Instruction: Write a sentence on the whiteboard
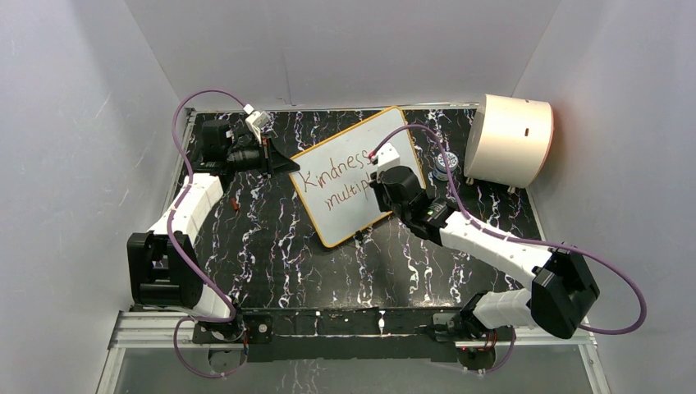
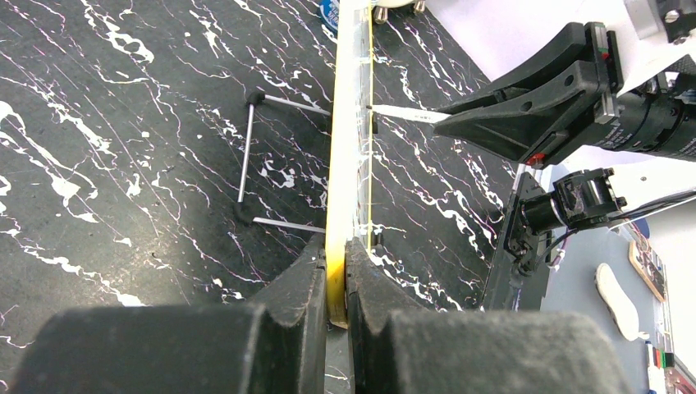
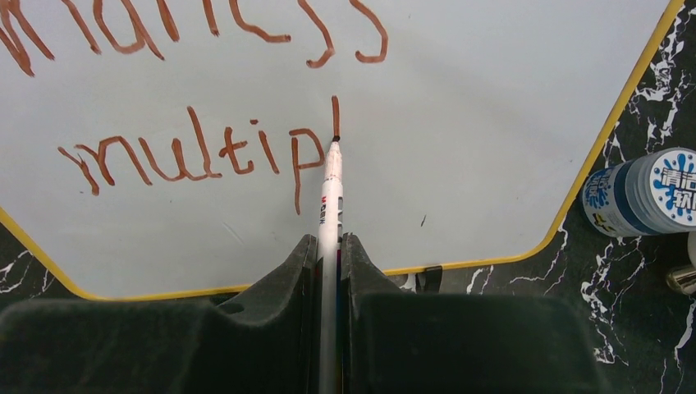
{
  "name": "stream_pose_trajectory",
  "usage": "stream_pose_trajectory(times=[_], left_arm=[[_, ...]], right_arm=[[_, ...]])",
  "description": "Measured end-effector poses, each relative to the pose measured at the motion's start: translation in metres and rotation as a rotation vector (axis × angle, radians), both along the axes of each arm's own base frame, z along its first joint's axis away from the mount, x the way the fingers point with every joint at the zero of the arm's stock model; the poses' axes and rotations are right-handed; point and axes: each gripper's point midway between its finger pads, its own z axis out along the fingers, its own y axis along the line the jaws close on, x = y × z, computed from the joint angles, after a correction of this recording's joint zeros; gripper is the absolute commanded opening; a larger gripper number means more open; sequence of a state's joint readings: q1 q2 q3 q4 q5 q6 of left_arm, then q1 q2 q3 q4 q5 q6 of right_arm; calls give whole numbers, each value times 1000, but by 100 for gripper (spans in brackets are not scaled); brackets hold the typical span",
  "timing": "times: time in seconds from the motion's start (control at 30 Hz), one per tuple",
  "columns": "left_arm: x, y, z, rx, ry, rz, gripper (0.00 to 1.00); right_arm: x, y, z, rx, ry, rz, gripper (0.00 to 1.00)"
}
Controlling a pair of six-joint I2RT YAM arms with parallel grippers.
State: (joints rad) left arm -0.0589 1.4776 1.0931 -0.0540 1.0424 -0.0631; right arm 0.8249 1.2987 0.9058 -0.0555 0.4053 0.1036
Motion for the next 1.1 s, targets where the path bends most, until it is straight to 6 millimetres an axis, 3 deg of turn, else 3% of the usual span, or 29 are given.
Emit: stream_pose_trajectory(times=[0.4,1.1], left_arm=[[0,0,0,0,0,-1,0],[-1,0,0,-2,0,-4,0]], right_arm=[[-9,-7,-14,-22,49,-3,0],[-7,-11,-5,-3,15,-25,0]])
